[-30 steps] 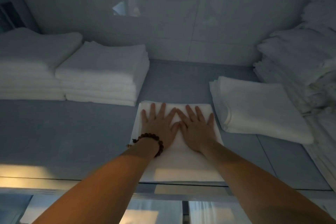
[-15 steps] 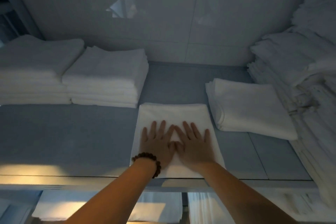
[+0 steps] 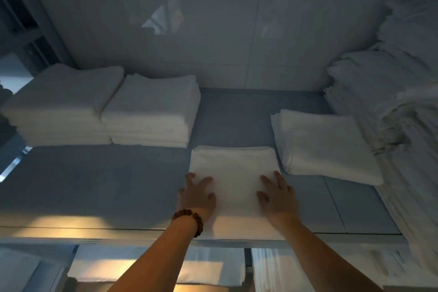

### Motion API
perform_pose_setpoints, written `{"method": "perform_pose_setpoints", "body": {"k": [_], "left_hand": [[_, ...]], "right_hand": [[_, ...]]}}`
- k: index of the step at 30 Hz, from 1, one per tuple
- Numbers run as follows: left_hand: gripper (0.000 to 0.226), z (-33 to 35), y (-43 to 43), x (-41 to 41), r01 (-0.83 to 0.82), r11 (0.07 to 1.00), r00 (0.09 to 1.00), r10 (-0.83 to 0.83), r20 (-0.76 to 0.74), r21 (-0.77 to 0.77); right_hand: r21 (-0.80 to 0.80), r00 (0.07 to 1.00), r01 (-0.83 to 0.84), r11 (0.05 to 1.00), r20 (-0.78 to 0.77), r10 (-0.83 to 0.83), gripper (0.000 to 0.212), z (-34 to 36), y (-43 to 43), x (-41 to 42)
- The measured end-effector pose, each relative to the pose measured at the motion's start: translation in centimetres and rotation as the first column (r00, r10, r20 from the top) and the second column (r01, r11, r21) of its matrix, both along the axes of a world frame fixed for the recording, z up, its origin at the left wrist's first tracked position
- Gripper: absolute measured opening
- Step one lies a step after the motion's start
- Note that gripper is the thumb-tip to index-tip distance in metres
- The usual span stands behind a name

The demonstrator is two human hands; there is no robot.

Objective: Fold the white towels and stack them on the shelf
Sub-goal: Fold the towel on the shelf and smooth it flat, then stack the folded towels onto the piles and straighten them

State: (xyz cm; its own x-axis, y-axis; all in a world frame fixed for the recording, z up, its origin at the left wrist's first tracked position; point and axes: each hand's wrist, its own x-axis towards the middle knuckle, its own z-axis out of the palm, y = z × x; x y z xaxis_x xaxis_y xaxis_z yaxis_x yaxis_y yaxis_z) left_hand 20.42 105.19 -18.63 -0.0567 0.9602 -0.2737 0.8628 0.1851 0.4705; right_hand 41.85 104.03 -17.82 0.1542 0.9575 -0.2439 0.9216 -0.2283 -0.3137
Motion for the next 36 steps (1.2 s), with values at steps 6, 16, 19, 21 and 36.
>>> {"method": "perform_pose_setpoints", "body": {"k": [6,16,19,21,36], "left_hand": [[0.049,0.5,0.1,-1.2,0.077,0.989,0.991,-0.062,0.117,-0.125],[0.043,1.3,-1.7,-0.3,-0.054,0.996,0.987,0.065,0.147,-0.076],[0.051,2.9,-2.9,0.7,-0.077,0.996,0.996,0.078,0.040,-0.034],[0.053,4.0,-3.3,1.2,-0.063,0.997,0.998,0.063,0.007,0.039],[0.055,15.2,2.5,8.2,0.135,0.822,0.990,-0.136,-0.039,0.553]], "right_hand": [[-0.042,0.998,0.055,0.998,0.033,-0.054,0.048,0.2,-0.7,-0.1],[-0.036,0.949,0.145,0.989,-0.278,-0.149,0.042,1.3,-2.1,0.1],[0.102,0.996,0.041,0.994,-0.089,-0.032,0.040,2.4,-3.2,-2.2],[0.181,1.000,-0.030,0.983,0.004,0.030,0.043,3.6,-3.6,-3.8],[0.511,0.991,0.042,0.858,0.089,-0.102,0.048,14.3,0.7,1.1]]}}
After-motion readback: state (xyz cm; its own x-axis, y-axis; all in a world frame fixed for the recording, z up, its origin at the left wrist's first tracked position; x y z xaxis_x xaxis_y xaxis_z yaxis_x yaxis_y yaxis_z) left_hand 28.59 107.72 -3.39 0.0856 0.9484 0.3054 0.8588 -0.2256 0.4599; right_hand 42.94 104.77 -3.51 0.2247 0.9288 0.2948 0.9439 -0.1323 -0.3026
